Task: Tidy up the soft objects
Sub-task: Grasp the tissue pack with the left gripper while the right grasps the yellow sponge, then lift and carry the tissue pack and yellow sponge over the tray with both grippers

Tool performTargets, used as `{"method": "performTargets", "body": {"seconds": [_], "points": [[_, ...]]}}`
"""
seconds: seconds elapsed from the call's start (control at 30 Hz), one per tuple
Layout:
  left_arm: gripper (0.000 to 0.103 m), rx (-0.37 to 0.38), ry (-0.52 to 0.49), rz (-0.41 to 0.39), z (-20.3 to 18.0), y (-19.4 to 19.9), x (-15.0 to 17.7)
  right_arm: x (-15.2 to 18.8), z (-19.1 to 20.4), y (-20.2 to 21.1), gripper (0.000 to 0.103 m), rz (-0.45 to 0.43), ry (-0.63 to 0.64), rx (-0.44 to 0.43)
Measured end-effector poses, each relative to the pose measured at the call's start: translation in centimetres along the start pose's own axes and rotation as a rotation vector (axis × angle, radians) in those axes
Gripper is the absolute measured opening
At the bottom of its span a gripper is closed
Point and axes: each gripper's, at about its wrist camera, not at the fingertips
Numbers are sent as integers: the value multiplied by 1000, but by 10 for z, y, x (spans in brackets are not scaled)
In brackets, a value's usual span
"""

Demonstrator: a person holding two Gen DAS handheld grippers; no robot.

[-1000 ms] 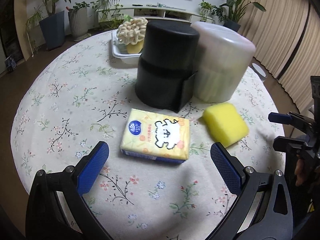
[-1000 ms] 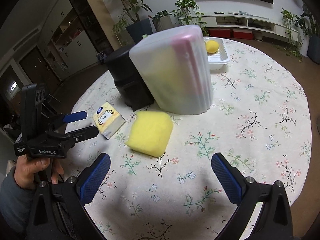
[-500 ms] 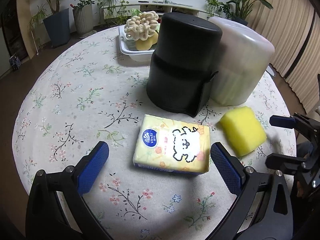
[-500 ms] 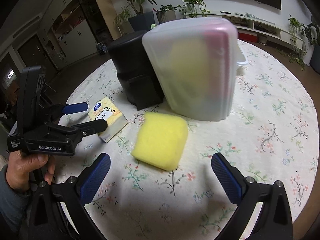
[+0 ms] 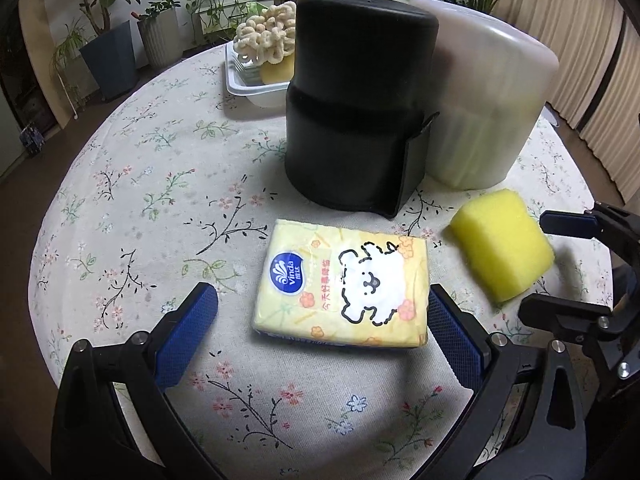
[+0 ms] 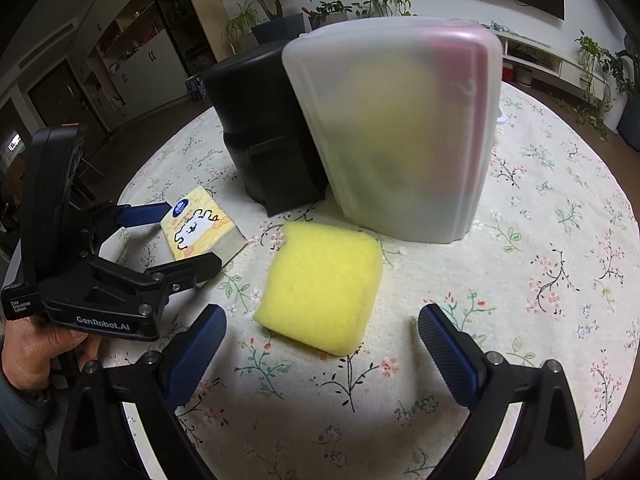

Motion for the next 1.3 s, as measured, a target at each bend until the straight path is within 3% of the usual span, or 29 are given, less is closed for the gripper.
{"method": "performTargets", "body": {"seconds": [0.17, 0.3, 0.37, 0.47, 0.57, 0.87, 1.1, 1.3], "points": [[100, 2, 15, 1, 2, -2, -2, -5, 3, -9, 87, 17, 2, 10], [78, -9, 5, 10, 2, -5, -3, -6, 7, -16, 83, 24, 18, 27], [74, -11, 10, 5, 2, -4, -3, -8, 8, -17, 79, 23, 25, 38], [74, -10, 13, 3, 2, -3, -3, -11, 13, -20, 66, 23, 49, 59], [73, -10, 6, 1, 1, -2, 0, -11, 17, -19, 61, 19, 64, 60], [73, 28, 49, -25, 6, 14, 7, 0, 12, -4, 58, 2, 47, 49], [73, 30, 71, -50, 6, 41, 17, 11, -6, 34, 58, -16, 44, 72], [73, 67, 33, -62, -21, 65, 25, 17, -25, 69, 58, -28, 19, 85]]}}
Point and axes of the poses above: each gripper's, at about its wrist camera, not at the fingertips, and y roughly against the way its jaws point, z to its left, x to its underside, and after that the axes turned 9 degrees about y, right-handed
